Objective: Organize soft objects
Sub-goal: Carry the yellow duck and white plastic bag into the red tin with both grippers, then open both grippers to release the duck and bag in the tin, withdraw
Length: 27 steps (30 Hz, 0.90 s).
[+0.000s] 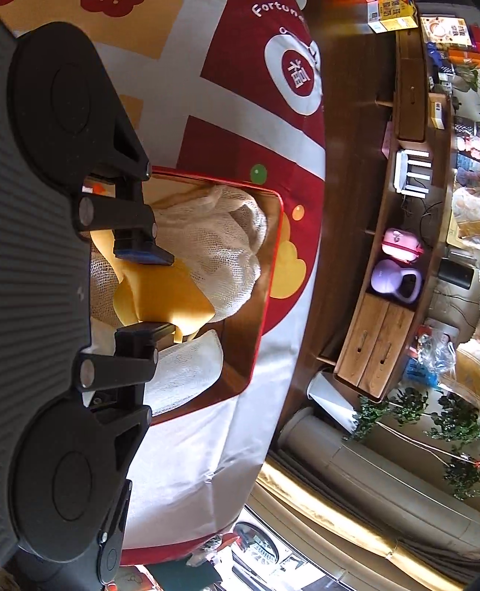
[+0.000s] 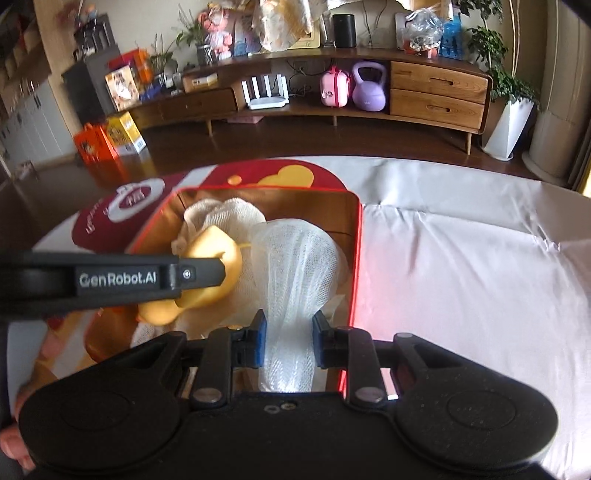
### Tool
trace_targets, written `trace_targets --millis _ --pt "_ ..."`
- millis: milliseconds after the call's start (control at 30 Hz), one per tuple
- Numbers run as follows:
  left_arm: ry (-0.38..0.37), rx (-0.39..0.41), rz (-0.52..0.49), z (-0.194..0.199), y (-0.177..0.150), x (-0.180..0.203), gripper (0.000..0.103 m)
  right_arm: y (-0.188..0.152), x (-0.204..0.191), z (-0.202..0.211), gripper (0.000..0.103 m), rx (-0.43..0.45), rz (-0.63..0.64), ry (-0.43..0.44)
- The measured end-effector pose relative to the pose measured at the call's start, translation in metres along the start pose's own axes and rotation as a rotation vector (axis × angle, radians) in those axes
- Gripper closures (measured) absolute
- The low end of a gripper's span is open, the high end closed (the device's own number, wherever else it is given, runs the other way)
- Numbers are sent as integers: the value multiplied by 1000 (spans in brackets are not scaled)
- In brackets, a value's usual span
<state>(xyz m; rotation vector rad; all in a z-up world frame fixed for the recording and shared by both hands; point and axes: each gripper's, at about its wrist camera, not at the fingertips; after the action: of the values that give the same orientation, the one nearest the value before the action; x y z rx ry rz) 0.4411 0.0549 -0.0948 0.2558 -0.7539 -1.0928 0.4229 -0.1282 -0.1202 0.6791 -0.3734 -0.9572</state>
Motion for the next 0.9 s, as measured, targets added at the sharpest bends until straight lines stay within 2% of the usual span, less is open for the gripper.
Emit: trace_targets --millis 233,500,567,700,833,900 --pt "16 -26 -17 -11 -4 -1 72 -3 -9 -5 69 -7 53 -17" --pt "31 -18 -77 -13 -11 2 71 0 -11 0 53 10 68 -26" --pt "32 -14 -87 -10 -11 4 63 0 -11 3 52 15 67 -29" --pt "33 -11 -91 -3 -10 7 59 -1 -11 12 50 28 66 -33" --pt "19 6 -87 8 -11 8 48 -1 -11 23 46 40 67 -39" --pt "13 14 -91 14 -11 10 47 -1 -12 30 44 48 70 -46"
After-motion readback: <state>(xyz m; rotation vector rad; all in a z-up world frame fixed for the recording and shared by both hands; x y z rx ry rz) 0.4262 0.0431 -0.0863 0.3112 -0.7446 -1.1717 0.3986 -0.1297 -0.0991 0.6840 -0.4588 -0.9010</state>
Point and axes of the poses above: each gripper's, at about its wrist camera, not at the fingertips, and z roughly against the way its jaws point, x to its right, y to its top, and after that the axes turned 10 degrees about z, right-handed
